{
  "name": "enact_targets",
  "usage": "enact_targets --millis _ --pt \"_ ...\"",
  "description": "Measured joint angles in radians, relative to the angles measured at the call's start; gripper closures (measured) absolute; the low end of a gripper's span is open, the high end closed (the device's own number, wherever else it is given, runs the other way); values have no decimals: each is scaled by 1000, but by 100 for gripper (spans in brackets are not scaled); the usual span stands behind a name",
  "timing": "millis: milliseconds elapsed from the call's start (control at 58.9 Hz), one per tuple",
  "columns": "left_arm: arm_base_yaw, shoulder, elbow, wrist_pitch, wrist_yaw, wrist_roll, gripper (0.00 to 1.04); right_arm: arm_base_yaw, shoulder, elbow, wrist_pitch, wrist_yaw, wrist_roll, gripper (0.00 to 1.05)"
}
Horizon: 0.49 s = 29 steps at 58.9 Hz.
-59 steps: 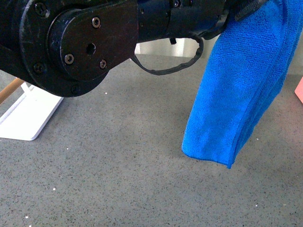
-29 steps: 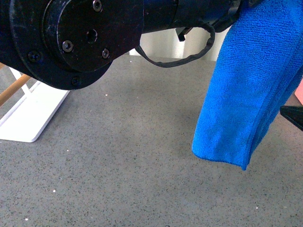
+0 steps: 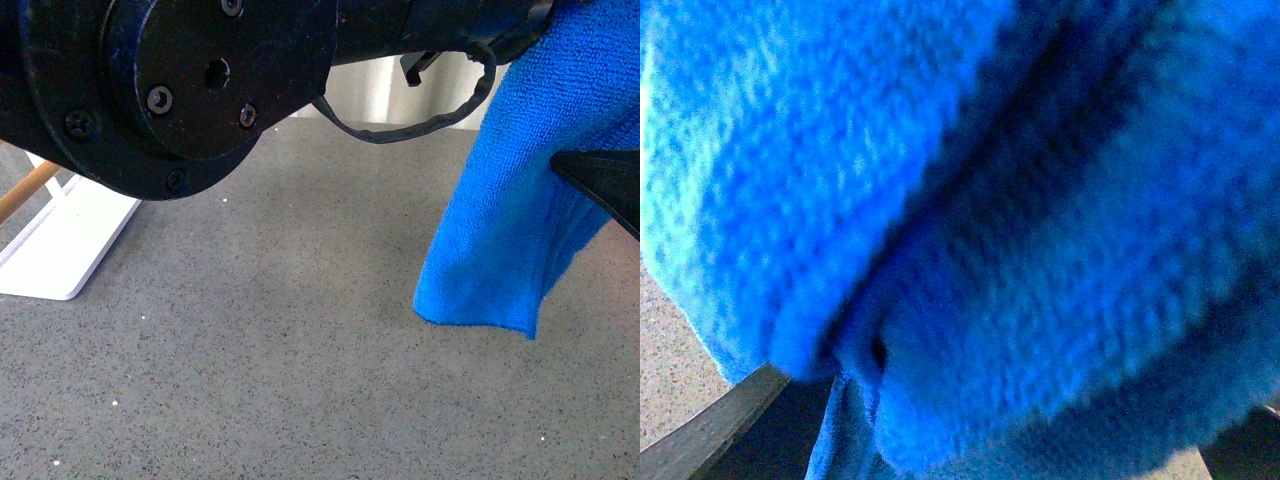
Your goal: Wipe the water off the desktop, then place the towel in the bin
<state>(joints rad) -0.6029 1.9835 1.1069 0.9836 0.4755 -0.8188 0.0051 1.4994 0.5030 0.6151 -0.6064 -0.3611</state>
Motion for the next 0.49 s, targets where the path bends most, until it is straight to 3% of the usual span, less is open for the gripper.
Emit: enact_targets --millis 221,357,492 --pt "-16 0 -2 6 -3 -16 99 61 50 40 36 6 21 7" --pt "-24 0 -3 9 -3 -25 99 90 79 52 79 29 40 32" --pt "-24 0 -3 9 -3 -26 99 98 82 53 90 38 52 48"
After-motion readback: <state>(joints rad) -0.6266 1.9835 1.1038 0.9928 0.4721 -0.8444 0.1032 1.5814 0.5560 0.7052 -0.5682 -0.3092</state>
